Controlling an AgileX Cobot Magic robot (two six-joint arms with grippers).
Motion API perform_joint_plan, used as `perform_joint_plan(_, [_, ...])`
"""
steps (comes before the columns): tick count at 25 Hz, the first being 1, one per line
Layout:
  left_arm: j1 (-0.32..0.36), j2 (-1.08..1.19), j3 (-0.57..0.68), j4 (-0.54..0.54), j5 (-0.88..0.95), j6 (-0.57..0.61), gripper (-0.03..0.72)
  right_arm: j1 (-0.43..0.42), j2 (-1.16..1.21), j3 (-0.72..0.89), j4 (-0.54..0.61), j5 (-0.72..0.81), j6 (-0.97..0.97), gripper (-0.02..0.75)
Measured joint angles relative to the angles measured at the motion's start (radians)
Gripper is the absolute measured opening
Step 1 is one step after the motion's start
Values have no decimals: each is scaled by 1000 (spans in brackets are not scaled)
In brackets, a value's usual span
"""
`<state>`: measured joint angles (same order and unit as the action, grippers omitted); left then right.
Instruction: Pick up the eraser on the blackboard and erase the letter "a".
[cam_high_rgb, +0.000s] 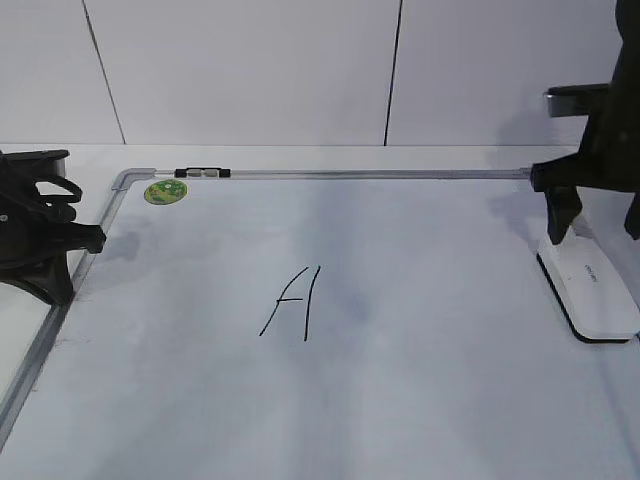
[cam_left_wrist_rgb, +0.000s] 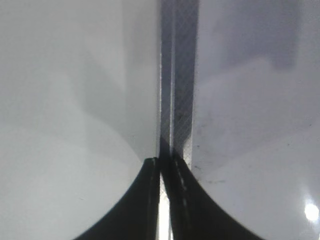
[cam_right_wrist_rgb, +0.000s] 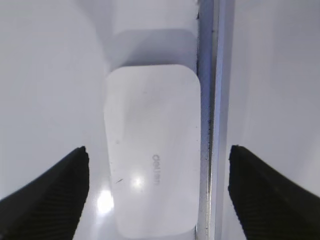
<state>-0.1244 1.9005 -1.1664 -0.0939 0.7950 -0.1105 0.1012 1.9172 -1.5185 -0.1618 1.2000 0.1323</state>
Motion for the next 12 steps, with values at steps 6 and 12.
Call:
perform_joint_plan(6, [0, 0, 0, 0, 0, 0, 17, 0, -78, -26, 8, 15, -11, 661])
perform_joint_plan(12, [0, 0, 0, 4, 0, 0, 36, 0, -129, -26, 17, 22, -16, 643])
